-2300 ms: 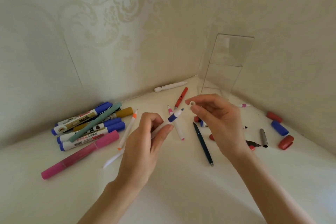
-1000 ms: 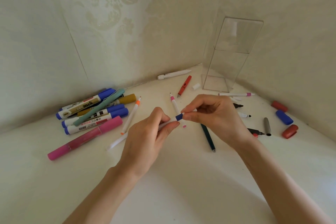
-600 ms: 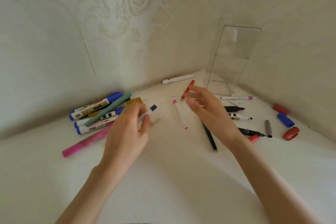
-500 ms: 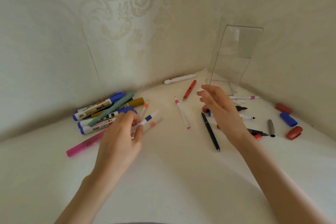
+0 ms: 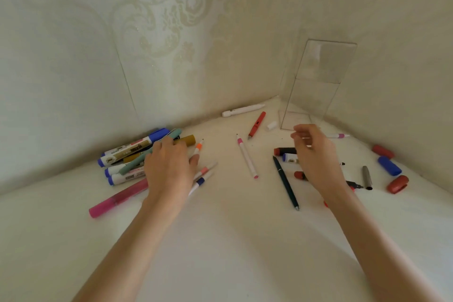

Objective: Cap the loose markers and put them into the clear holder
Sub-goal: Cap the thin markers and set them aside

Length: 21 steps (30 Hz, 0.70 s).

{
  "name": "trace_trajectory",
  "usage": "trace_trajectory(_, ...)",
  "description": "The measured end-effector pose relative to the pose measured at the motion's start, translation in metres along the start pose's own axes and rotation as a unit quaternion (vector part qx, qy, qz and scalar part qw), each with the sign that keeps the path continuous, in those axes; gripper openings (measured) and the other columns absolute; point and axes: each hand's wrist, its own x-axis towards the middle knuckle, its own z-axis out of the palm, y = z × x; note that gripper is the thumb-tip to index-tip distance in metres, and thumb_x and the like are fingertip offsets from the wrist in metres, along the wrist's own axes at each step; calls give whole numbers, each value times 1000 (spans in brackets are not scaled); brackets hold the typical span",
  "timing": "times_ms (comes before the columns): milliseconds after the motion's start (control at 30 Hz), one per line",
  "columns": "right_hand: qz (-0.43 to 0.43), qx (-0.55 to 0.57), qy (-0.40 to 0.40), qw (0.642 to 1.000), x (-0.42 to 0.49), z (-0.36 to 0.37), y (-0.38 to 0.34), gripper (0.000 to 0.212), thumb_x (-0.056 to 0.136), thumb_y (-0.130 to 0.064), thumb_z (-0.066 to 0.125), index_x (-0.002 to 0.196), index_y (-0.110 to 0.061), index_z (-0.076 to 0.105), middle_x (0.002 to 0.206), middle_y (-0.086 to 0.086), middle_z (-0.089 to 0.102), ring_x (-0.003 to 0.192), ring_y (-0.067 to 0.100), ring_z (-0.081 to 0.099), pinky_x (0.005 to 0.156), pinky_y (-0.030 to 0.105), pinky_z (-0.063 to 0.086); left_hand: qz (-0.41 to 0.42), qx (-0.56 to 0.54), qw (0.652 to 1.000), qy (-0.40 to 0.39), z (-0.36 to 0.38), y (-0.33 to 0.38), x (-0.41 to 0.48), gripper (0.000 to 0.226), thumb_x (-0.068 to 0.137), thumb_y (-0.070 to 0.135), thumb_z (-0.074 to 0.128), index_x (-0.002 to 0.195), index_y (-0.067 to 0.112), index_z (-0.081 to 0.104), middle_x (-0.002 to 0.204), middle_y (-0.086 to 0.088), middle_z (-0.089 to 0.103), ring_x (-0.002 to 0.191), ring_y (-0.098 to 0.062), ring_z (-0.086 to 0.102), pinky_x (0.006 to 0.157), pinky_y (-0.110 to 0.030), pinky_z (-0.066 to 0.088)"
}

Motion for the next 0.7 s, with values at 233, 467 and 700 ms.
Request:
trace_trajectory(233,-38,-139,-45,989,33,-2,-1,25,95,-12,46,116,-12,61,116,1,62,87,10,56,67,10,38,-5,1,1000,10,14,-1,5,22,89,35,54,95,17,65,107,-7,52,102,-26,46,85,-37,35)
trace_trajectory(467,-89,-416,-190,885,87,47,-4,38,92,-2,43,127,-13,50,126,9,52,111,26,54,86,33,46,48,-137,986,85,10,9,3,11,85,20,60,86,10,63,84,-8,62,81,-30,58,72,-38,38)
trace_trajectory(700,-142,-428,-193,871,80,45,8,33,92,-4,43,122,-15,52,115,9,54,101,26,56,77,32,45,105,-257,955,105,5,13,-4,10,89,19,55,88,9,57,78,-6,63,70,-27,59,61,-45,49)
